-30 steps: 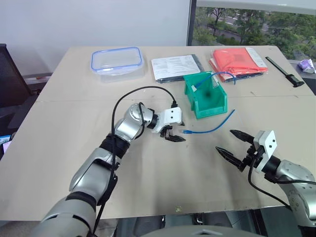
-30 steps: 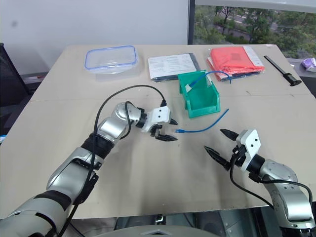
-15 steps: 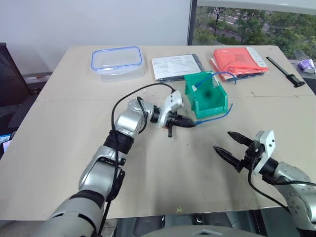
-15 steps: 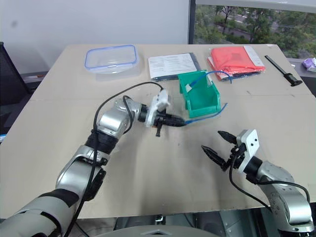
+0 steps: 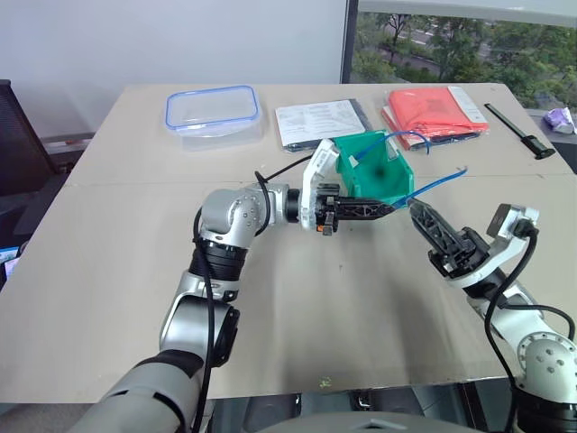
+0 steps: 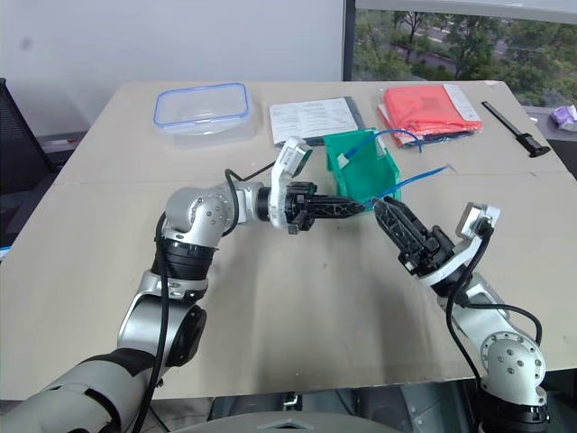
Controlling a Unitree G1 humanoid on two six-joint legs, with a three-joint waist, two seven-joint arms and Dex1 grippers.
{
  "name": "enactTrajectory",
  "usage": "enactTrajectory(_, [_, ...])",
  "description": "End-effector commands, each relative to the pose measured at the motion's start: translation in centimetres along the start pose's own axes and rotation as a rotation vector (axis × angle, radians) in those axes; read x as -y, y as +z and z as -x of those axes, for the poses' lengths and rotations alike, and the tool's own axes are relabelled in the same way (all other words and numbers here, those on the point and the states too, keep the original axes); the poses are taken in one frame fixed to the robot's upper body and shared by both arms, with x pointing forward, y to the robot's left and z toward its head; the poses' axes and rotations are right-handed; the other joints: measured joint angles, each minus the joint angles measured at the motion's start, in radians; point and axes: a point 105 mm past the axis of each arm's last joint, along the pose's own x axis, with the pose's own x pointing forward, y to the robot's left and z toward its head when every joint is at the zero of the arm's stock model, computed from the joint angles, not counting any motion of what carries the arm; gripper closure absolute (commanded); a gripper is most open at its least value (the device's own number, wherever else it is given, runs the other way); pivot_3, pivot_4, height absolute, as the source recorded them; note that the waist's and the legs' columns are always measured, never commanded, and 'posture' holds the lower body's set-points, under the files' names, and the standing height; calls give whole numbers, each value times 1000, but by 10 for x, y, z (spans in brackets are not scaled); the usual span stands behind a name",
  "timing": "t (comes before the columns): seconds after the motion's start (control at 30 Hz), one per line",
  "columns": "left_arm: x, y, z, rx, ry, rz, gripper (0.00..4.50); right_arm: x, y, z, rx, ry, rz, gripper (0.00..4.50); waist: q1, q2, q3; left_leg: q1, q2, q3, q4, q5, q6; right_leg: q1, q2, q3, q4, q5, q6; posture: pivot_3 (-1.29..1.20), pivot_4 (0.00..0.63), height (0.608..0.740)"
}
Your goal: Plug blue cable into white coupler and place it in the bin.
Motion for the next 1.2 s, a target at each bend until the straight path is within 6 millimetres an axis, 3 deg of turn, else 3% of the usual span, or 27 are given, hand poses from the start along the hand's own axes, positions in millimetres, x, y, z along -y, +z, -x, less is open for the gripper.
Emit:
enactTrajectory(0.03, [7,5,-4,5,-37,-21,4488,-13,3,-8,18,50,29,9,-1,0,0,0,0,0,0,0,0,0,0,0,0,0,0,0,150,740])
enactTrajectory(0.17, [5,9,-4,25,-36,-12,4488,-11,0,-7,7,42,44,9,0,0,0,0,0,0,0,0,0,0,0,0,0,0,0,0,150,740])
enactTrajectory(0.2, [5,9,-4,26,-37,-10,4500,-10,0,-7,7,41,43,260,0,0,0,0,0,0,0,0,0,0,0,0,0,0,0,0,150,740])
enactTrajectory(0.3, [5,7,-4,13,-37,-12,4500,-11,-5,-6,-16,44,52,1372,-1,0,0,0,0,0,0,0,0,0,0,0,0,0,0,0,150,740])
enactTrajectory(0.5, [4,5,-1,-2,-36,2,4500,-12,-9,-2,-23,46,51,4221,-1,0,0,0,0,0,0,0,0,0,0,0,0,0,0,0,150,740])
enactTrajectory(0.53, [5,5,-1,-4,-41,4,4500,-12,-8,-2,-20,48,52,4381,-1,0,0,0,0,0,0,0,0,0,0,0,0,0,0,0,150,740])
enactTrajectory(0.83, [10,5,1,-3,-77,18,4500,-15,-7,-3,-16,76,48,4381,-1,0,0,0,0,0,0,0,0,0,0,0,0,0,0,0,150,740])
enactTrajectory(0.9, [11,5,3,4,-81,-43,4500,-17,-9,-2,-22,86,45,4381,0,0,0,0,0,0,0,0,0,0,0,0,0,0,0,0,150,740])
enactTrajectory(1.0, [21,2,6,-15,-133,-85,3184,-16,-8,-2,-19,84,48,4500,-2,0,0,0,0,0,0,0,0,0,0,0,-1,0,0,0,150,740])
enactTrajectory(1.1, [15,9,7,17,-66,-97,1964,-15,-6,-2,-19,88,49,4500,0,0,0,0,0,0,0,0,0,0,0,0,0,0,0,0,150,740])
enactTrajectory(1.2, [23,13,16,18,-54,-149,1964,-11,-3,-2,-14,85,56,4500,-1,0,0,0,0,0,0,0,0,0,0,0,0,0,0,0,150,740])
